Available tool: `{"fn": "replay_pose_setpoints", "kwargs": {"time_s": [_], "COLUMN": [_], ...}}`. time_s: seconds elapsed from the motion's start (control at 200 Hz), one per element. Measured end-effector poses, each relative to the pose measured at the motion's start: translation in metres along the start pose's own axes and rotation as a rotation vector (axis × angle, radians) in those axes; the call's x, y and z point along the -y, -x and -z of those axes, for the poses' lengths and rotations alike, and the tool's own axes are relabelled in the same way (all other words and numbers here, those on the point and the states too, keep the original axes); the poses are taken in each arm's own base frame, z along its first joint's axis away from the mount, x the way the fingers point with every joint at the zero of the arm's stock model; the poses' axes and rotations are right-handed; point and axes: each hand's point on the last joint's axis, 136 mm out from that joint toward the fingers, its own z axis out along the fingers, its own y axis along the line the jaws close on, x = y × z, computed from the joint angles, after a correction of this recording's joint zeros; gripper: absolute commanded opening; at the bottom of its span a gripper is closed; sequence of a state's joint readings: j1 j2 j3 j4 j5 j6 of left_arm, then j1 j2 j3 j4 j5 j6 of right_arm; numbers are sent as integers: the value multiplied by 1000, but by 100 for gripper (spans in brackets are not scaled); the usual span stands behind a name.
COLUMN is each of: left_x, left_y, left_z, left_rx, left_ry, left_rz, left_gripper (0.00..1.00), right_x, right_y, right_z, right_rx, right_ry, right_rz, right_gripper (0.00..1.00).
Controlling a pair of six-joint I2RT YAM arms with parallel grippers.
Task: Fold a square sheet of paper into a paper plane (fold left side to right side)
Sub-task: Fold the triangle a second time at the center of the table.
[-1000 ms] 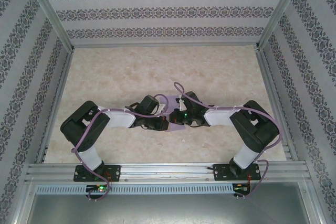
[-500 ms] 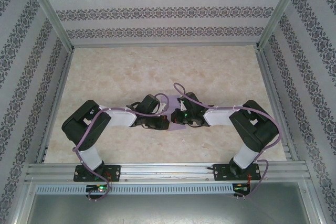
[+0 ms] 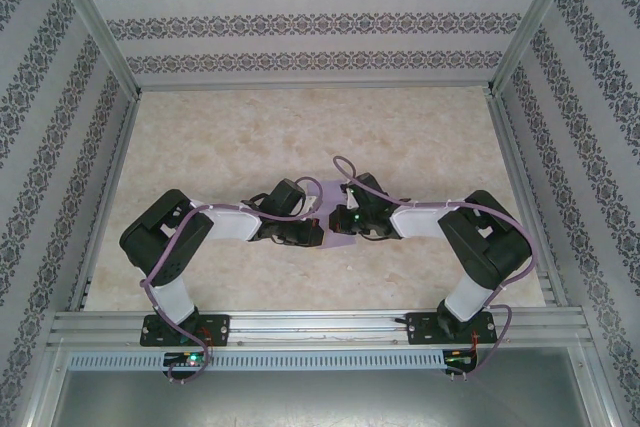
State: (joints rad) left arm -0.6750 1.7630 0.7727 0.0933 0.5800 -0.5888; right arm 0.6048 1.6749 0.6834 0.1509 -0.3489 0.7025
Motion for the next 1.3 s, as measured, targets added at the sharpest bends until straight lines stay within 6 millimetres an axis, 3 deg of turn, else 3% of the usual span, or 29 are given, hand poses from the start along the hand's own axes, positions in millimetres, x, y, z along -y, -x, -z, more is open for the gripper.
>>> {"fn": "replay_pose_setpoints", "kwargs": {"time_s": [0.889, 0.989, 1.114, 1.299], "left_x": [2, 2, 3, 3], "left_y": [1, 1, 1, 1], "left_z": [-1, -1, 0, 0], "left_rx": [6, 9, 10, 10], "left_ry": [-17, -19, -19, -20], "left_rz": [-4, -5, -6, -7], "left_gripper": [1, 1, 1, 1], "right_x": [51, 45, 18, -8], "right_y": [54, 57, 53, 24], "right_z": [24, 35, 49, 35], "right_rx": [84, 106, 131, 64], "right_ry": [-63, -53, 6, 91], "right_rz": [-74, -64, -30, -35], "right_gripper": [0, 0, 0, 0]}}
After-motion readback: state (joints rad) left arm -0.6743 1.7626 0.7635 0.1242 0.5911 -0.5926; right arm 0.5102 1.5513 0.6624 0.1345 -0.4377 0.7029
